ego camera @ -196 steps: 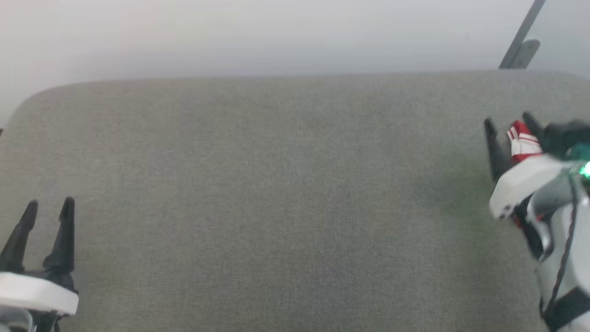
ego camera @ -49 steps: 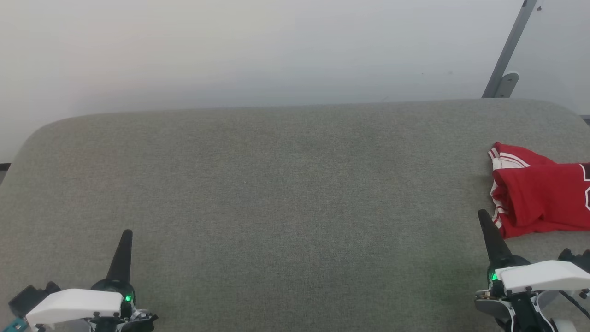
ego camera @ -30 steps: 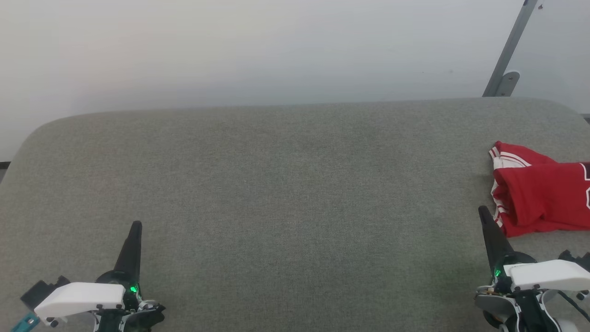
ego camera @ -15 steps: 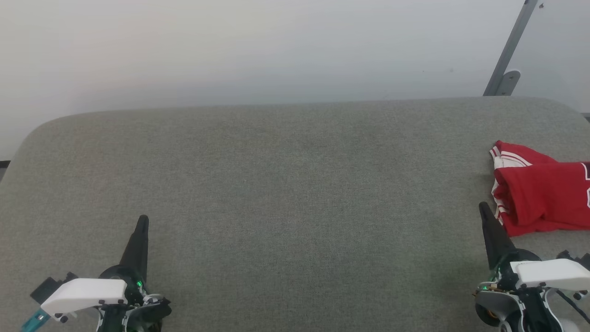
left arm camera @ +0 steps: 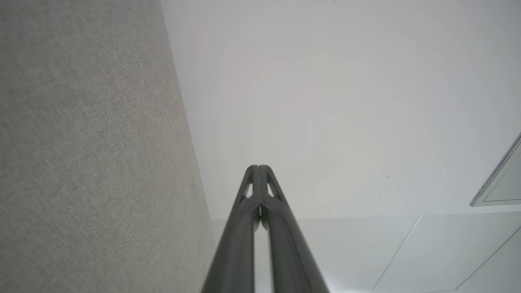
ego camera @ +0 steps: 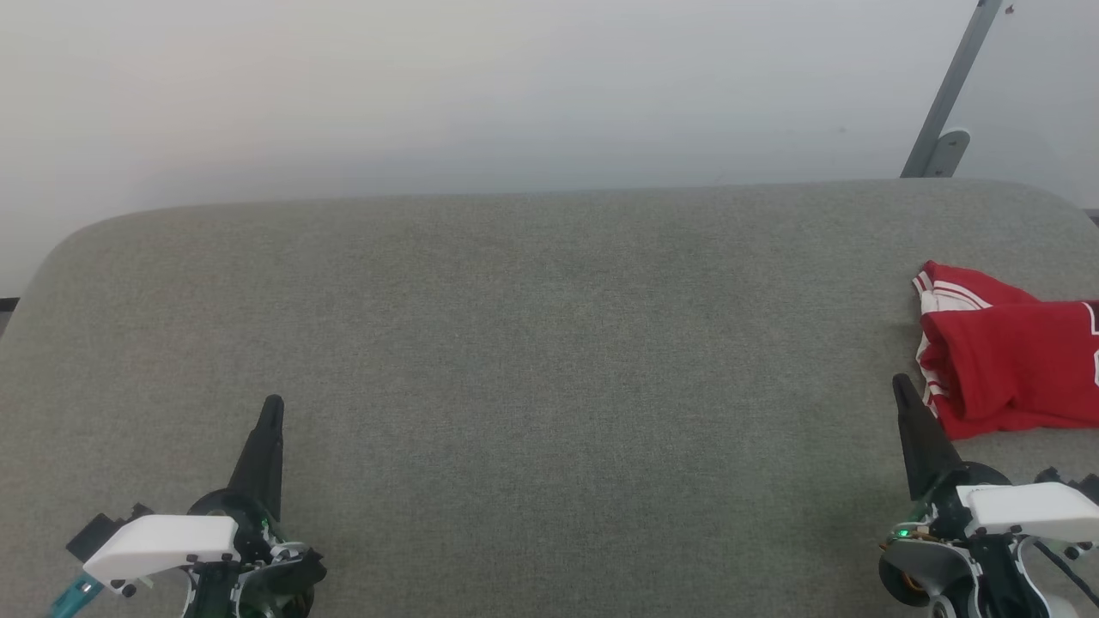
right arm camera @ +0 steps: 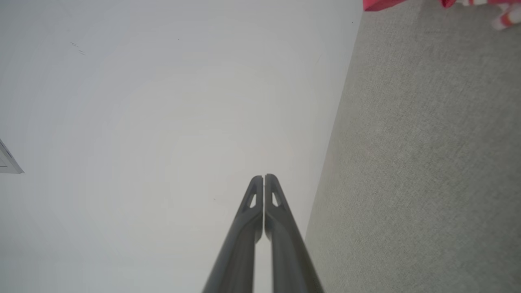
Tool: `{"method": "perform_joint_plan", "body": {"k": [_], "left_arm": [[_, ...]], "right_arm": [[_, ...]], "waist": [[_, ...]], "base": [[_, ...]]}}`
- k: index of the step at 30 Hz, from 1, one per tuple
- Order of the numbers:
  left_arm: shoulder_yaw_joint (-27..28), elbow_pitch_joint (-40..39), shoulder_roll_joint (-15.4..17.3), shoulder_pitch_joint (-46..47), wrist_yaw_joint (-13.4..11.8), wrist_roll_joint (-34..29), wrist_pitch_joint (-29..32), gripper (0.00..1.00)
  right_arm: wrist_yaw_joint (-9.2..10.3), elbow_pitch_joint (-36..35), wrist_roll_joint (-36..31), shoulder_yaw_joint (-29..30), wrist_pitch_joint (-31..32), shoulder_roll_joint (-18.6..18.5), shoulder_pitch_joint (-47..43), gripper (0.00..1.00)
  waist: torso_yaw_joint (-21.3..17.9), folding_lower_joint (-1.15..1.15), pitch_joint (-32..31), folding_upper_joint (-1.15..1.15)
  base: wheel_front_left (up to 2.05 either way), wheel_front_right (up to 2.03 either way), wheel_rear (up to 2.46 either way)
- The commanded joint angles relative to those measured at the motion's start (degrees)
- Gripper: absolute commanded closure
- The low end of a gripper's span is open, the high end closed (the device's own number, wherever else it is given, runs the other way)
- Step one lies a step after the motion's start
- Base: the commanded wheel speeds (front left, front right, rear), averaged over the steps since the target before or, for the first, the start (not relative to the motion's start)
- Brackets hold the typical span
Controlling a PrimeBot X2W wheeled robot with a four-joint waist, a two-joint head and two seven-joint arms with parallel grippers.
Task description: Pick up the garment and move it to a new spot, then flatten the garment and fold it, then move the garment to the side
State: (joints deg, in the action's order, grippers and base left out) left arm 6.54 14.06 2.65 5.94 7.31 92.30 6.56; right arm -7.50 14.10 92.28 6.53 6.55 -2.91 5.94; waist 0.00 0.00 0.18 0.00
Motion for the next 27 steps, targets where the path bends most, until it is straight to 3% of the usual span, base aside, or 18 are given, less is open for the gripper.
{"method": "perform_joint_plan", "body": {"k": [1, 27], "left_arm": [[0.15, -0.03, 0.12, 0.65, 0.32, 0.12, 0.23, 1.0], [0.15, -0.03, 0.12, 0.65, 0.33, 0.11, 0.23, 1.0]], "right_arm": [[0.03, -0.18, 0.23, 0.07, 0.1, 0.09, 0.51, 1.0], [0.02, -0.17, 0.23, 0.06, 0.09, 0.09, 0.5, 1.0]], "waist": [[0.0, 0.0, 0.0, 0.0], [0.0, 0.0, 0.0, 0.0]], "base": [[0.0, 0.0, 0.0], [0.0, 0.0, 0.0]]}}
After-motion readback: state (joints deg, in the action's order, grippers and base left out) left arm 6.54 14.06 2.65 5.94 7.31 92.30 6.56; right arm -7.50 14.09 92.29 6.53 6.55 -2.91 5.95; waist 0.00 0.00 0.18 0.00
